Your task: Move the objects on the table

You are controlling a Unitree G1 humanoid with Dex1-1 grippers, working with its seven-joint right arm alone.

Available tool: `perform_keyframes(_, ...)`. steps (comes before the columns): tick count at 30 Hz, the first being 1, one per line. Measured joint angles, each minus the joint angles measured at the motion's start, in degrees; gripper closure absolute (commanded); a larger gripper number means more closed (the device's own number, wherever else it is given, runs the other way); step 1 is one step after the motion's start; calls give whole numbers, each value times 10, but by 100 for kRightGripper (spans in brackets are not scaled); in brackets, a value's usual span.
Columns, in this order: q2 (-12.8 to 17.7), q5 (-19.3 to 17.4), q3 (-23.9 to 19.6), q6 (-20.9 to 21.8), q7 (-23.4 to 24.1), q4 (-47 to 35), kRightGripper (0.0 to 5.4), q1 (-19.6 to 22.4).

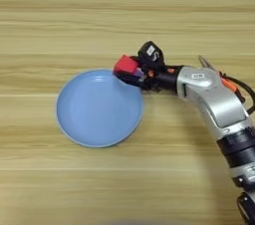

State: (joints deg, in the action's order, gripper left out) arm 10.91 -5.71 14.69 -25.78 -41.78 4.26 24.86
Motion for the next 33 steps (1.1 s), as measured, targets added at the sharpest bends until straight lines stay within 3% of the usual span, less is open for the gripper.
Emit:
perform_keyframes(8, -21, 18, 39, 2, 0, 29, 315, 0)
perform_keyframes(26, -51, 47, 54, 46, 1, 137, 315, 7)
perform_keyframes(27, -51, 47, 54, 50, 1, 140, 286, 7)
perform_keyframes(33, -53, 49, 54, 52, 1, 147, 236, 8)
